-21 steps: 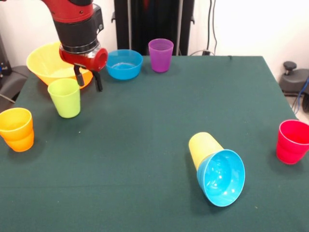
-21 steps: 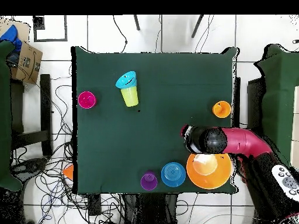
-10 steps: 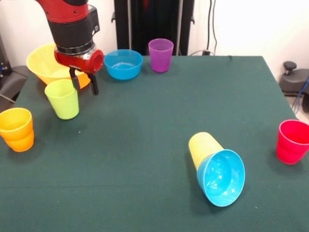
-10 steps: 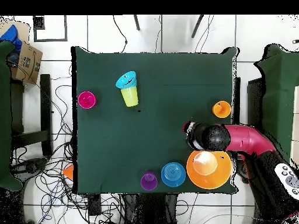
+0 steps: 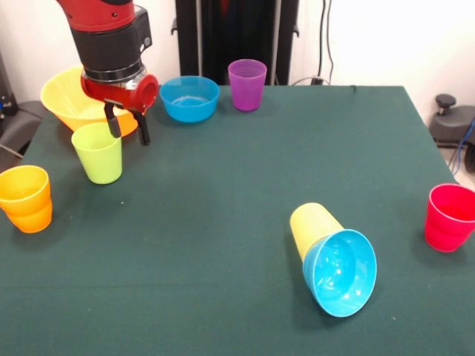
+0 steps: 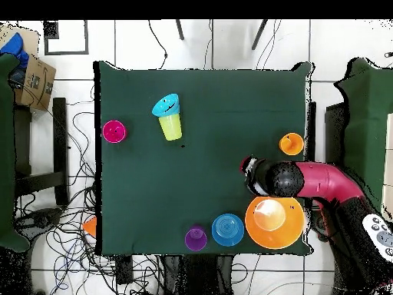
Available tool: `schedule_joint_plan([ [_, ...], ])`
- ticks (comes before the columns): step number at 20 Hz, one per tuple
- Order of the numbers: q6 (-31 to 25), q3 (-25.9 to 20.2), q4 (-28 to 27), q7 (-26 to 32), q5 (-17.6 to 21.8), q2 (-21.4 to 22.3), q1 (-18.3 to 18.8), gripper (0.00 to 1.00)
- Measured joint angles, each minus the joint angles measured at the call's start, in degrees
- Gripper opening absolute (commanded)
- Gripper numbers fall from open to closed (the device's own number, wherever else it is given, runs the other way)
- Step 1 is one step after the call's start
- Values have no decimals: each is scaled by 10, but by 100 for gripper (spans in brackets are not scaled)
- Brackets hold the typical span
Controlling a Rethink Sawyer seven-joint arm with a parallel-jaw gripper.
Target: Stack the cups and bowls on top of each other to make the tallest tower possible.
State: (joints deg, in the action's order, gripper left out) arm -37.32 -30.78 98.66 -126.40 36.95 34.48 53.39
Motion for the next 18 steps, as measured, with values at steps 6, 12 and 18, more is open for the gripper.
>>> schedule_joint_plan([
  [6, -5, -9, 0, 0, 0, 0, 0, 100],
  [12, -5, -14, 0, 0, 0, 0, 0, 100],
  [18, -5, -14, -2, 0, 0, -1, 0, 100],
])
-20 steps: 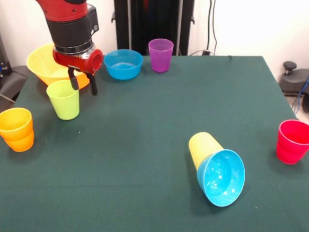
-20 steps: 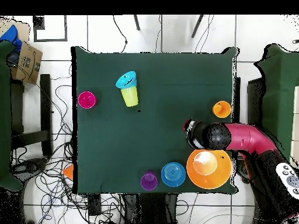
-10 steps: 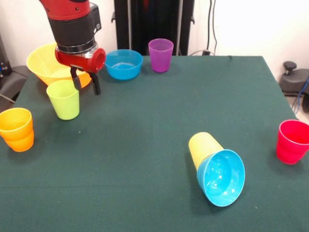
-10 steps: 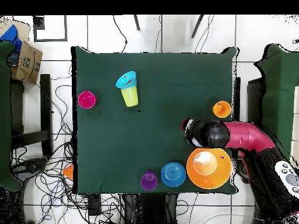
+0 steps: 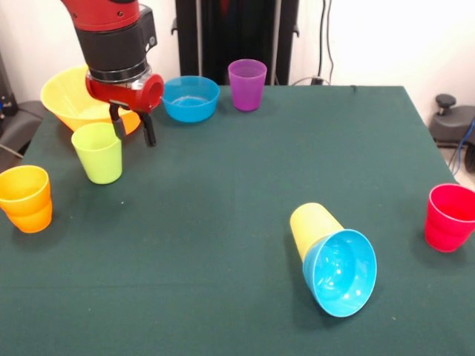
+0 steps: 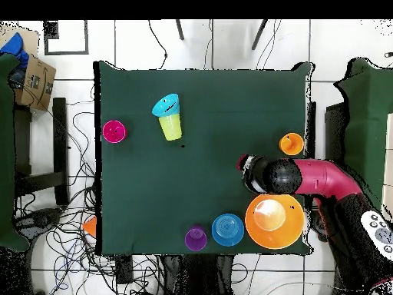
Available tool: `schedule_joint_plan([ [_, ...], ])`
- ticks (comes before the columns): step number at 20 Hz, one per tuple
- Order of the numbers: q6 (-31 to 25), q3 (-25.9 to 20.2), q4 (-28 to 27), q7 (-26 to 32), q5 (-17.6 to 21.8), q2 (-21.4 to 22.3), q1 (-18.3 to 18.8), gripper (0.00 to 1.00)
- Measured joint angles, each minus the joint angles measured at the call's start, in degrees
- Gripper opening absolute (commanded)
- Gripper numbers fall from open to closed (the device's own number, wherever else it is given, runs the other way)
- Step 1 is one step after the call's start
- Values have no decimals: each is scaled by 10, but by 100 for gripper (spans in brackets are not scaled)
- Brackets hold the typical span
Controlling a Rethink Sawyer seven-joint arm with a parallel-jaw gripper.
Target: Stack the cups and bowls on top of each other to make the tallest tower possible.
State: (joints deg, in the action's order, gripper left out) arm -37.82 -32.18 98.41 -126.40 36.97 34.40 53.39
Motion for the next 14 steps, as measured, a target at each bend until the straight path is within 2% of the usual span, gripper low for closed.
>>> schedule_joint_plan([
  [14, -4, 0, -20, 28, 0, -2, 0, 100],
])
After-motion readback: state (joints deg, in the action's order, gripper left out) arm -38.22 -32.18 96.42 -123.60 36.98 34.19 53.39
